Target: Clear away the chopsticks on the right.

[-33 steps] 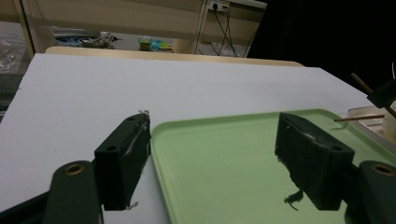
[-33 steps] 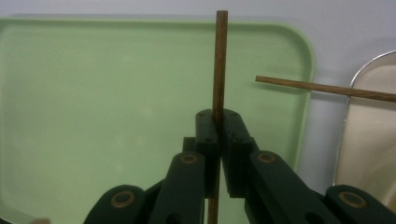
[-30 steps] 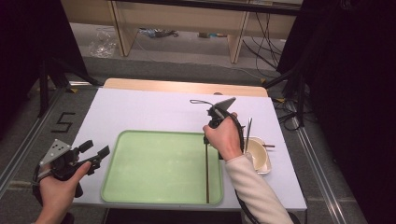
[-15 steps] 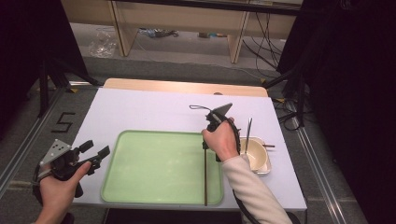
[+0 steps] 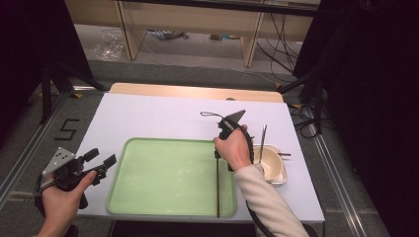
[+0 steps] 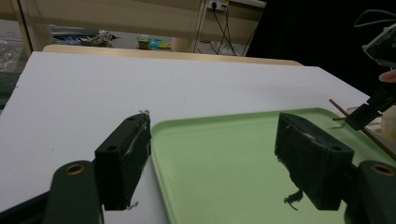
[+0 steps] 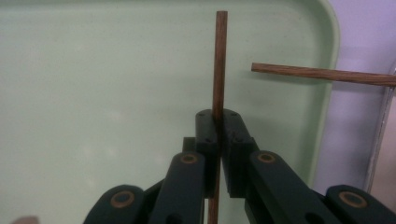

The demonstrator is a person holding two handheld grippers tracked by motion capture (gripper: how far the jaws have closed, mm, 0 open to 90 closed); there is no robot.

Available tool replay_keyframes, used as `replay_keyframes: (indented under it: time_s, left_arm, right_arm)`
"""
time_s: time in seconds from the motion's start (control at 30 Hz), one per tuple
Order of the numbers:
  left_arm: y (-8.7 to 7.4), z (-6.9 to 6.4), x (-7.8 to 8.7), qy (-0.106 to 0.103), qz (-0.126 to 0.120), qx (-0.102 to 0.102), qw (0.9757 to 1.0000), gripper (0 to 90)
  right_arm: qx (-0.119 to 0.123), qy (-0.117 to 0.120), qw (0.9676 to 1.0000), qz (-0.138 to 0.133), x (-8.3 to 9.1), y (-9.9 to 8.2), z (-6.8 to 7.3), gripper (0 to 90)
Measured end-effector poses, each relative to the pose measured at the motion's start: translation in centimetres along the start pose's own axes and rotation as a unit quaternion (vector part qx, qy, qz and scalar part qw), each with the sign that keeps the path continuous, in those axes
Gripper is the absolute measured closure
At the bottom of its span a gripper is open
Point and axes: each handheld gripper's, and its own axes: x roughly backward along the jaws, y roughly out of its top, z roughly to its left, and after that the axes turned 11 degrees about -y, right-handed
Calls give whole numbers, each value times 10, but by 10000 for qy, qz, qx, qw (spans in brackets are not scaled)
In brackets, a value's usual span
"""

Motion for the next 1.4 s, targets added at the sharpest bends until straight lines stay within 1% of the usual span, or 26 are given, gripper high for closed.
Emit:
replay_keyframes:
  time_s: [0.03, 0.07, 0.13, 0.2, 0.23, 0.27, 0.3, 0.33, 0.4, 0.47, 0.5, 0.53, 0.57, 0.63, 0.67, 0.73, 0.77, 0.8, 0.87, 0.93, 0.97, 1.0, 1.17, 1.2, 1.27, 1.4]
  left_arm:
    - [0, 0, 0, -8, 5, 0, 10000, 266]
    - [0, 0, 0, -11, 17, 8, 10000, 267]
    - [-1, 0, -1, -6, 28, 16, 10000, 266]
    - [-1, 0, 0, 3, 37, 17, 10000, 266]
    - [-1, 1, 0, 3, 37, 16, 10000, 266]
    - [-1, 0, 0, 1, 38, 17, 10000, 266]
    - [-1, 0, 0, 2, 39, 19, 10000, 266]
    - [-1, 1, 0, 1, 36, 20, 10000, 266]
    - [-1, 1, 0, 4, 35, 17, 10000, 266]
    - [0, 1, 0, 6, 34, 13, 10000, 266]
    - [0, 1, 0, 4, 34, 10, 10000, 266]
    - [0, 1, 0, 2, 34, 18, 10000, 266]
    - [-1, 1, 0, 0, 33, 19, 10000, 266]
    - [-1, 1, 0, -8, 22, 20, 10000, 266]
    - [-1, 1, 0, 4, 37, 19, 10000, 266]
    - [-1, 1, -1, -19, -5, 21, 10000, 266]
    - [0, 1, 0, 5, 33, 11, 10000, 266]
    - [0, 1, 0, -8, 12, 13, 10000, 267]
    - [-1, 1, 0, -21, -12, 13, 10000, 266]
    - [0, 1, 0, 2, 34, 12, 10000, 266]
    - [-1, 1, 0, -21, -22, 12, 10000, 266]
    - [-1, 1, 0, -17, -18, 10, 10000, 266]
    - [-1, 1, 0, -18, -22, 10, 10000, 267]
    - [-1, 1, 0, -17, -23, 11, 10000, 267]
    - [0, 1, 0, -22, -19, 11, 10000, 267]
    - [-1, 1, 0, -17, -18, 12, 10000, 267]
  right_arm:
    - [43, -16, 10000, 15, 0, 0, 0, 874]
    - [313, -12, 9995, 53, 0, 1, -4, 875]
    - [24, -76, 9999, 146, 1, 1, 1, 874]
    - [-86, -73, 9997, 233, 0, 1, 3, 874]
    - [126, -99, 9996, 227, -1, 1, 1, 874]
    - [57, -124, 9995, 267, -1, 1, 2, 874]
    - [314, -110, 9994, 96, -4, 0, -1, 874]
    - [31, -130, 9996, 260, -2, 1, 3, 874]
    - [-97, -124, 9996, 221, -3, 1, 6, 874]
    - [-15, -170, 9994, 297, -3, 1, 4, 874]
    - [226, -122, 9995, 173, -6, 0, 0, 874]
    - [186, -115, 9997, 106, -7, 1, 1, 874]
    - [-126, -124, 9995, 273, -5, 1, 6, 874]
    - [97, -208, 9993, 291, -6, 0, 4, 873]
    - [22, -209, 9991, 361, -6, 0, 5, 873]
    - [265, -195, 9993, 184, -10, 0, 2, 874]
    - [165, -202, 9992, 293, -9, 1, 4, 874]
    - [199, -213, 9992, 272, -10, 1, 3, 873]
    - [-6, -245, 9994, 226, -11, -1, 6, 874]
    - [49, -199, 9992, 329, -11, 0, 6, 873]
    - [292, -194, 9992, 215, -13, 0, 3, 873]
    - [317, -196, 9992, 162, -15, 0, 2, 873]
    - [60, -201, 9996, 162, -16, 0, 5, 873]
    - [85, -180, 9997, 106, -17, 0, 5, 873]
    - [31, -222, 9993, 302, -11, 1, 6, 874]
    - [58, -219, 9994, 254, -9, 1, 7, 874]
